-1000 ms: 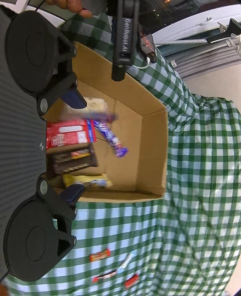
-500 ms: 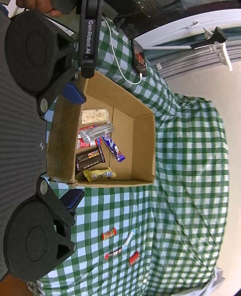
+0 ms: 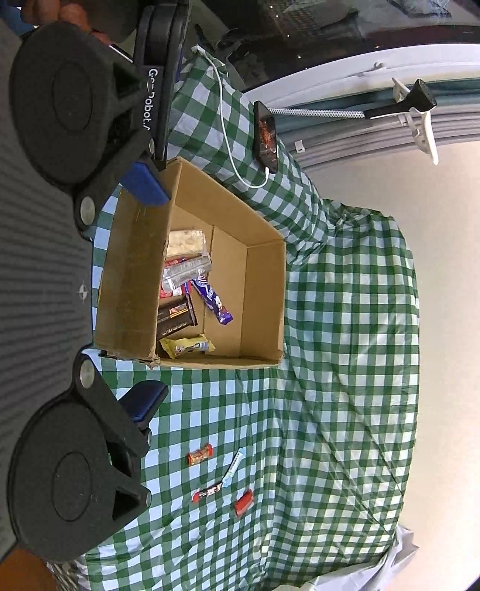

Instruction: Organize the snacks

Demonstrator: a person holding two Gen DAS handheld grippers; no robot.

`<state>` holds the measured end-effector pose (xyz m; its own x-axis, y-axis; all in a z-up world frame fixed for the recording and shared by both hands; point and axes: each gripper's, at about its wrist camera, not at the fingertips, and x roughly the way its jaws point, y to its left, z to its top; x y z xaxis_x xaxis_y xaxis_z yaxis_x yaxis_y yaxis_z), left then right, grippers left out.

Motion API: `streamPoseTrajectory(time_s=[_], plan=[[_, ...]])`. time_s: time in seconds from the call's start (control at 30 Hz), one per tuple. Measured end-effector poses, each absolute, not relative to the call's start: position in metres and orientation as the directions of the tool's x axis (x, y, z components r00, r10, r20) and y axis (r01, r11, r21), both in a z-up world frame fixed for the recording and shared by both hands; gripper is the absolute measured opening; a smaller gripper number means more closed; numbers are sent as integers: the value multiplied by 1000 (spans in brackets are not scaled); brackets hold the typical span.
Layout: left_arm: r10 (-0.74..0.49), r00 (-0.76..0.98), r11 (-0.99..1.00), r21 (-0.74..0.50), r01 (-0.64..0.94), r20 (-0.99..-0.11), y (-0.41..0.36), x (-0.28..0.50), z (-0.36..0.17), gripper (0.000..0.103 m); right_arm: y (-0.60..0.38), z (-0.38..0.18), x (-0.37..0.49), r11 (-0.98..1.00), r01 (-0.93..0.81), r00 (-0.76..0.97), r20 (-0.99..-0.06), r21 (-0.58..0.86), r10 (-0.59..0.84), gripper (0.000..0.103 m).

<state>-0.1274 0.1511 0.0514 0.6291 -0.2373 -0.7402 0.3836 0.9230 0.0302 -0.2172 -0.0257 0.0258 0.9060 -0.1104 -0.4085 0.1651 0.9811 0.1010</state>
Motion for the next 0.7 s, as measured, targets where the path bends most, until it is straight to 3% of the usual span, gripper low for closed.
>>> streamPoseTrajectory(time_s=[0.7], plan=[[-229, 634, 920, 49, 390, -739, 149, -132, 57, 103, -25, 27, -224, 981, 163, 910, -400, 105, -109, 101]])
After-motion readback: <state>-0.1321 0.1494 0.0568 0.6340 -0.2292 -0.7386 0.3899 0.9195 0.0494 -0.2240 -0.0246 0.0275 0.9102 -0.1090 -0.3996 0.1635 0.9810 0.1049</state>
